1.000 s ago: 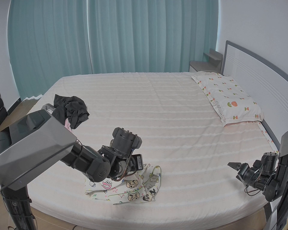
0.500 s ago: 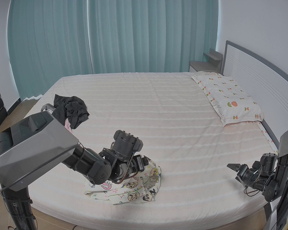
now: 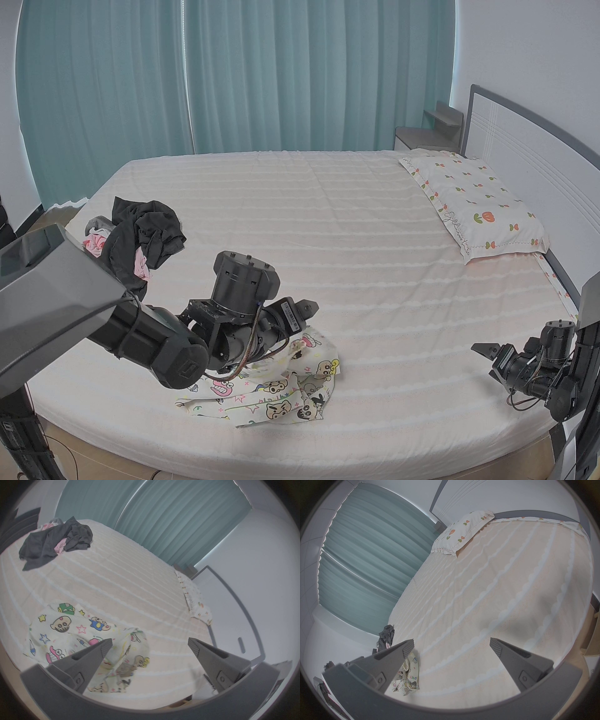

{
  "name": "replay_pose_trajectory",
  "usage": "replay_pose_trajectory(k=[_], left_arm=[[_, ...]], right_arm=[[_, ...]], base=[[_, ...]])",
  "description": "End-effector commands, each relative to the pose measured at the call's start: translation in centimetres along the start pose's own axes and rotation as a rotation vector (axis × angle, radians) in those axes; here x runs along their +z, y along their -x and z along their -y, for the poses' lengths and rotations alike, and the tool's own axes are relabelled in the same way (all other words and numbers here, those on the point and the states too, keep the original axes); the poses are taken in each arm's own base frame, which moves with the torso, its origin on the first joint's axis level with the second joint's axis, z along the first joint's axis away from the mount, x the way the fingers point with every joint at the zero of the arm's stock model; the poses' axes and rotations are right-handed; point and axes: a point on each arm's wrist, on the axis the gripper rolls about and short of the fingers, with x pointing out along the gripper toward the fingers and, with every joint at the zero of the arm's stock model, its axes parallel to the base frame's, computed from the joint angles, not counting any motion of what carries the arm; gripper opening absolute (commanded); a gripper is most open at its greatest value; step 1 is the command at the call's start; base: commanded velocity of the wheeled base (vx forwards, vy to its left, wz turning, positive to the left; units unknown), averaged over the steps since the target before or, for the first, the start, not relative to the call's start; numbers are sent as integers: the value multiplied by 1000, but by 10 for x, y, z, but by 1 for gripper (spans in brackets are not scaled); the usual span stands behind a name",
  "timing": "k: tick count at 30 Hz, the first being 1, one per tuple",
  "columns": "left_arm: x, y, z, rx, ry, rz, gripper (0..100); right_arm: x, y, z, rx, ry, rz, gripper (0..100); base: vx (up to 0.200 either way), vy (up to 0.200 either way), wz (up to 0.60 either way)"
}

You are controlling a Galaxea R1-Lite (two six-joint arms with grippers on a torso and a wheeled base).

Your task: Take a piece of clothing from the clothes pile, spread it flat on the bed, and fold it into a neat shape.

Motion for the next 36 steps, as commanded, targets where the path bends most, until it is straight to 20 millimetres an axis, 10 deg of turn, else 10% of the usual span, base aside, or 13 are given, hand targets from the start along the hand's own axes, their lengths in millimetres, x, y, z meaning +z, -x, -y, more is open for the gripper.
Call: replay_pose_trajectory(k=[1,7,19,36], left_arm=[[0,7,10,-75,49,-26,100],[4,22,15,-156,165,-107,100],[-17,52,-56,-107,194,-179,100],[-7,61,-90,-253,302,-161,100]], right_arm=[[-1,3,2,-4,-4,3,100],[-2,3,0,0,1,-2,100],[-3,3,0,2,1,-8,100],[-13,3,-17,58,57,-32,100]], base=[[0,0,0],[0,0,0],[-83,0,0],[-47,12,0]])
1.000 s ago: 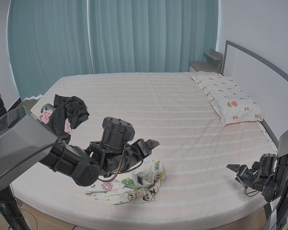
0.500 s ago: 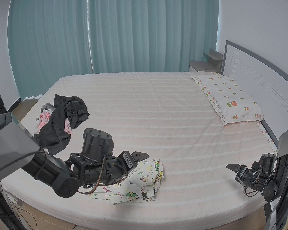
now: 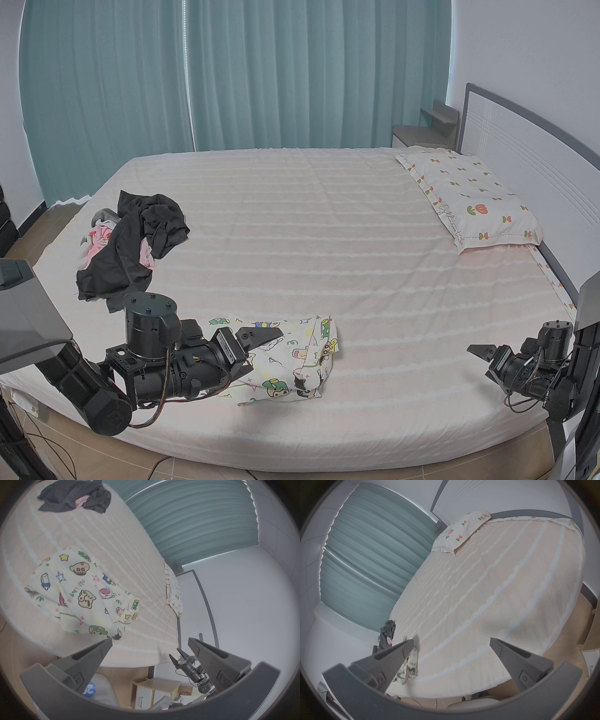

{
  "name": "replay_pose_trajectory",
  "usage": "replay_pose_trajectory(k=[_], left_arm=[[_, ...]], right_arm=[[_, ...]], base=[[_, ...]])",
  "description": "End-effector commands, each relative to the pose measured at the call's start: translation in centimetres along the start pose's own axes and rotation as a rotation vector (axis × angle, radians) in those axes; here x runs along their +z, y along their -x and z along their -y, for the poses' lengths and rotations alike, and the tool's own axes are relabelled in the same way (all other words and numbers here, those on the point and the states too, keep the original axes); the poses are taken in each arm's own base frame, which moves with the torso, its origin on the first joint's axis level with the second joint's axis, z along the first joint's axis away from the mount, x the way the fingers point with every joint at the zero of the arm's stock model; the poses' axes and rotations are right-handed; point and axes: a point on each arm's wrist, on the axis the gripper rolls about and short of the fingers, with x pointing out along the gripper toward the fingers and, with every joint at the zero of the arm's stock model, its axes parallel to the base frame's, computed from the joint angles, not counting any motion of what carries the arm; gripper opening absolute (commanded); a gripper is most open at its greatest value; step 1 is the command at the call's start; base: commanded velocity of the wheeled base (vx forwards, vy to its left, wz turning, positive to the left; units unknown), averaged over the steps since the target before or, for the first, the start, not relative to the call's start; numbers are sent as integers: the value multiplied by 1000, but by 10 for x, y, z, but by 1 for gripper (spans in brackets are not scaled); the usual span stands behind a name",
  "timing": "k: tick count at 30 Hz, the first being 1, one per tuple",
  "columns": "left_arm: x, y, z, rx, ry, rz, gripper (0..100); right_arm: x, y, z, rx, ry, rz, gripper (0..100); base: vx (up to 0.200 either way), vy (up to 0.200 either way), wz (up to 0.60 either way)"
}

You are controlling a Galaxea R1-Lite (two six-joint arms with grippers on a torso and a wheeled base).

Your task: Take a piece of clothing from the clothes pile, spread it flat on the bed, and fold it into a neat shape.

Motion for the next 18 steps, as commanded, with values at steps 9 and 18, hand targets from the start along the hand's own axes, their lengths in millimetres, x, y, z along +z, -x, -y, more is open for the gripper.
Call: replay_pose_trajectory(k=[9,18], left_arm=[[9,2,-10,16,34,16,100],[9,1,-12,24,37,20,100]], right_arm=[[-28,-24,-57,231,171,-76,100],[-73,-66,-85,347,320,-194,100]], base=[[0,200,0],[0,200,0]])
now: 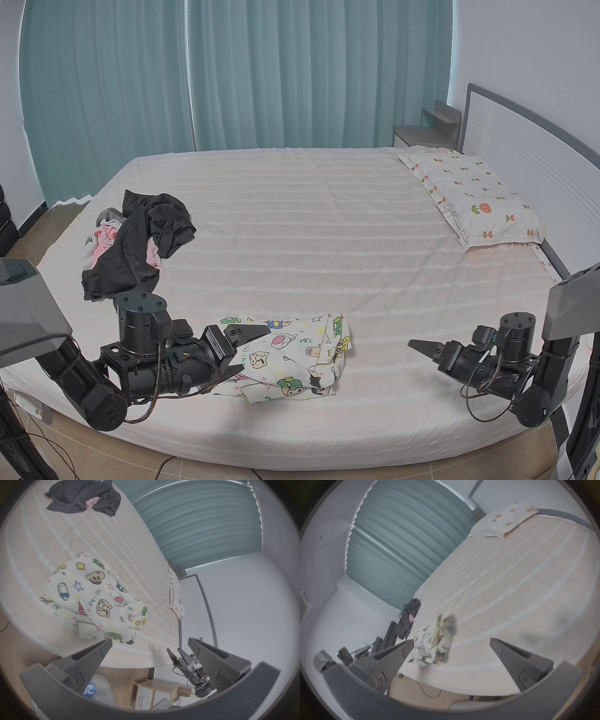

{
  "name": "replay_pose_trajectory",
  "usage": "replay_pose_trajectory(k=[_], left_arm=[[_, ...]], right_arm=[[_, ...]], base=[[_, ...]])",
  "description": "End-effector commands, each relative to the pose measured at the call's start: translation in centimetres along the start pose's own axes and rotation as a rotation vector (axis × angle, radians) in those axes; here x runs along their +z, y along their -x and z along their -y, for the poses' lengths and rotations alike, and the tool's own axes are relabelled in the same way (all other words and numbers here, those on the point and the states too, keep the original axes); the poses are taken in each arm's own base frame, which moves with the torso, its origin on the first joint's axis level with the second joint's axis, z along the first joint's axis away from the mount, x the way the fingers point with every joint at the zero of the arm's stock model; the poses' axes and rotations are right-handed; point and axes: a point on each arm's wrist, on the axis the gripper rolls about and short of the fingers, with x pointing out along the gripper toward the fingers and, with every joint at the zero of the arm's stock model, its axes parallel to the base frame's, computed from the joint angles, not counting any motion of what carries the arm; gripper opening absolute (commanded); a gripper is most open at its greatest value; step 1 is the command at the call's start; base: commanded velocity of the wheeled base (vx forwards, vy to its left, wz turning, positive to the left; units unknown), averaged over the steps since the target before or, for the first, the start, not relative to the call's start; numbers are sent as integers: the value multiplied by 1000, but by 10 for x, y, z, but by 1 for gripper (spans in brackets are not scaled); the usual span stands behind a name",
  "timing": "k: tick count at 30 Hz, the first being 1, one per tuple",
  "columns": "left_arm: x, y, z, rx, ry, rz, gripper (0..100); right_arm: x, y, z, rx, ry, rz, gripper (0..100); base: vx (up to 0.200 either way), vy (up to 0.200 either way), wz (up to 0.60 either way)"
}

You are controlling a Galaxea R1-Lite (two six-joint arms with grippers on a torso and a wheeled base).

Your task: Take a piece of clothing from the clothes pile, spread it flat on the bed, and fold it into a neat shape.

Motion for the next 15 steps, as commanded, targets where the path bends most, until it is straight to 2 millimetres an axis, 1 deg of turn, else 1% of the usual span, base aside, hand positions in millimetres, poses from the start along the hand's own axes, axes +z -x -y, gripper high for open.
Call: replay_pose_trajectory(k=[1,2,3,4,8,10,13,15], left_arm=[[1,-2,-3,11,5,2,100],[1,-2,-3,11,5,2,100],[1,-2,-3,11,5,2,100],[0,-1,-3,11,15,3,100],[2,-1,-3,13,27,8,100],[2,-1,-4,14,28,11,100],[2,-1,-4,16,29,11,100],[2,-1,-4,16,29,11,100]], right_arm=[[-23,-26,-8,50,71,-76,100],[-28,-31,-10,69,97,-98,100],[-29,-33,-12,79,104,-102,100],[-32,-40,-17,105,121,-105,100],[-32,-55,-20,105,135,-122,100],[-30,-62,-22,111,145,-132,100],[-35,-68,-26,119,158,-171,100],[-38,-70,-25,116,171,-182,100]], base=[[0,200,0],[0,200,0],[0,200,0],[0,200,0],[0,200,0],[0,0,0],[0,0,0],[0,0,0]])
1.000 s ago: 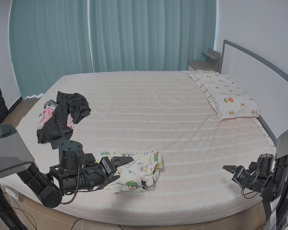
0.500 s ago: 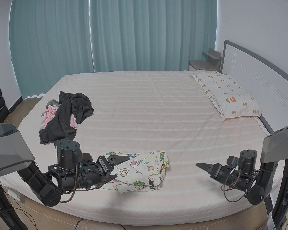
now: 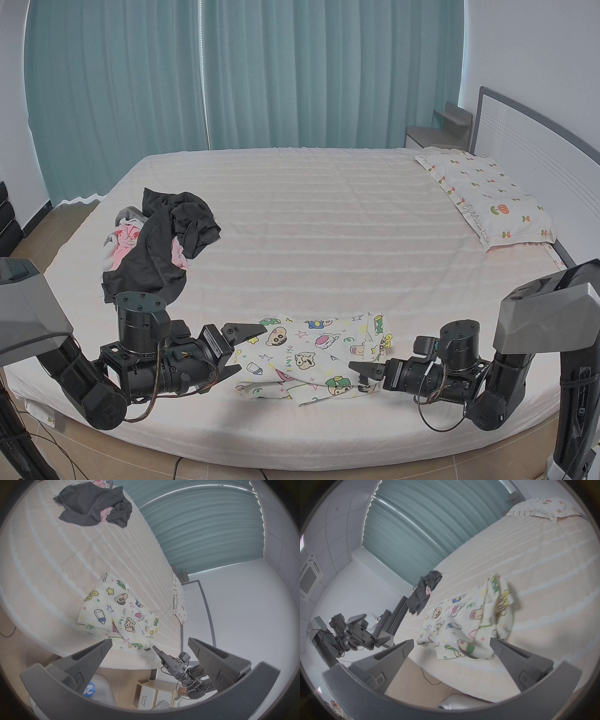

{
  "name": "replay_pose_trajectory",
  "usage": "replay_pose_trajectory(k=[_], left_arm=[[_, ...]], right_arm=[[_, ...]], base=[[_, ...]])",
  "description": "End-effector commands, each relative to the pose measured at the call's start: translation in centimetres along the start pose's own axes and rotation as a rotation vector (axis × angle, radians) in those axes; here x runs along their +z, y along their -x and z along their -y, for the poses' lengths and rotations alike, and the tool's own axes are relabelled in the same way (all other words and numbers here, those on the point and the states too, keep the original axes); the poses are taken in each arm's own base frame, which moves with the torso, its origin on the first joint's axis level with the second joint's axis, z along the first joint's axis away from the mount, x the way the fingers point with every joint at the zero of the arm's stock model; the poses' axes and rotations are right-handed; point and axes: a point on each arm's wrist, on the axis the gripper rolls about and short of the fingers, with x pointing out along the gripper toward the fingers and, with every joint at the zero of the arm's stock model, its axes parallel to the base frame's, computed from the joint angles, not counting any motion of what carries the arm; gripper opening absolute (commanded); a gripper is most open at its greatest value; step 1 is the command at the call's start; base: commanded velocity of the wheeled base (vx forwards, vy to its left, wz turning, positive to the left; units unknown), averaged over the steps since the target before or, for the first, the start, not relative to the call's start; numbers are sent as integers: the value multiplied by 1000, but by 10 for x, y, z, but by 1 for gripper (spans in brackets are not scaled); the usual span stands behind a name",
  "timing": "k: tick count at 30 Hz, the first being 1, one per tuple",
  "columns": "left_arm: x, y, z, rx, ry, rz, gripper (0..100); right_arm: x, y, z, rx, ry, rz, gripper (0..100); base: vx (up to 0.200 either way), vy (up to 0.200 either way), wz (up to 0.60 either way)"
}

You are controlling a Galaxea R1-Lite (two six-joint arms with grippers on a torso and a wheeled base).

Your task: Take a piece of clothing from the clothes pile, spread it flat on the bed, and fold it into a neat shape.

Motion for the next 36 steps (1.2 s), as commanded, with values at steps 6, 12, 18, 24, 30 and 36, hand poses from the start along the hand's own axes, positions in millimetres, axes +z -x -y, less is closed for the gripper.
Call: replay_pose_trajectory(k=[6,12,18,24,30,36], left_arm=[[-1,0,-2,9,4,-4,100],[-1,0,-2,9,4,-4,100],[-1,1,-3,11,5,-3,100],[-2,0,-3,12,5,-6,100],[-1,1,-3,13,5,-4,100],[-2,1,-3,12,5,-5,100]], right_arm=[[-9,-11,3,-2,37,-36,100],[-8,-10,6,-12,41,-36,100],[-13,-11,13,-33,54,-53,100],[-13,-15,14,-35,64,-61,0],[-13,-14,15,-38,62,-64,0],[-7,-6,21,-56,58,-43,0]], base=[[0,0,0],[0,0,0],[0,0,0],[0,0,0],[0,0,0],[0,0,0]])
